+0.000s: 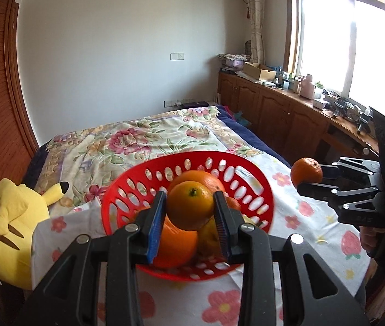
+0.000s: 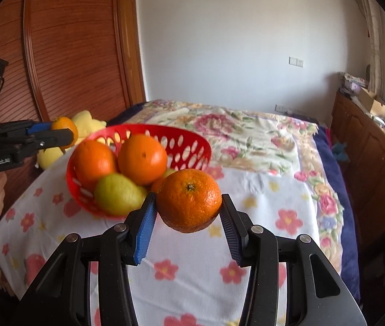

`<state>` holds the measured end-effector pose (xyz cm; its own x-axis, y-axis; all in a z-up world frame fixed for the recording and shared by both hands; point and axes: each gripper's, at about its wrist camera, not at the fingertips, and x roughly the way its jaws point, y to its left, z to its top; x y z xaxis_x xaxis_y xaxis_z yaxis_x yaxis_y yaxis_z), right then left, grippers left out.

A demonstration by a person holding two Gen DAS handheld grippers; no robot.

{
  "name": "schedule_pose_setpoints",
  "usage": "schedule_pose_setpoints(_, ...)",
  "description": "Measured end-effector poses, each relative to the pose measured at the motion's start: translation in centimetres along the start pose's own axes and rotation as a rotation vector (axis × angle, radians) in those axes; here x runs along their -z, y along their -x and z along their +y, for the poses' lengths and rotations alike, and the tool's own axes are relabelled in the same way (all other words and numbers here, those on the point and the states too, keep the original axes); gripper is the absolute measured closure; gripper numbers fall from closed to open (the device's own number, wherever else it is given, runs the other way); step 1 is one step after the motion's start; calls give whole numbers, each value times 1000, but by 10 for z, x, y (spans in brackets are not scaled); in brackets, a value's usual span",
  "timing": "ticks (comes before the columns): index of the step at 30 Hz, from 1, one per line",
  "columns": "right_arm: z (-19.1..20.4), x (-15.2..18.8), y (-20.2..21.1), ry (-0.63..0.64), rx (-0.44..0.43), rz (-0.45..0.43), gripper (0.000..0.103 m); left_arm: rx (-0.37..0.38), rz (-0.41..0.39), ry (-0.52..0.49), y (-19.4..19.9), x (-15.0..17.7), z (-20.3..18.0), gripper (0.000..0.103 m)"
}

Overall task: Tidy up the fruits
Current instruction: 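Carry both tangerines over the red basket with both grippers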

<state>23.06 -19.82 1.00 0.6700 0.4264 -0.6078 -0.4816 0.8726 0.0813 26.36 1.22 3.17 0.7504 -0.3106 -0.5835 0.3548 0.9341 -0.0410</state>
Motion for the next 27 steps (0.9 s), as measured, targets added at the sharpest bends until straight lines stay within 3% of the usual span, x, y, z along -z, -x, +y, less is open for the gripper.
schedule_pose_setpoints(14, -8, -44, -74, -9, -62, 24, 56, -24, 24, 27, -35, -26, 35, 70)
schedule_pose_setpoints(27, -7, -43, -110, 14, -86, 75, 56, -56, 120, 30, -80, -32, 44, 70)
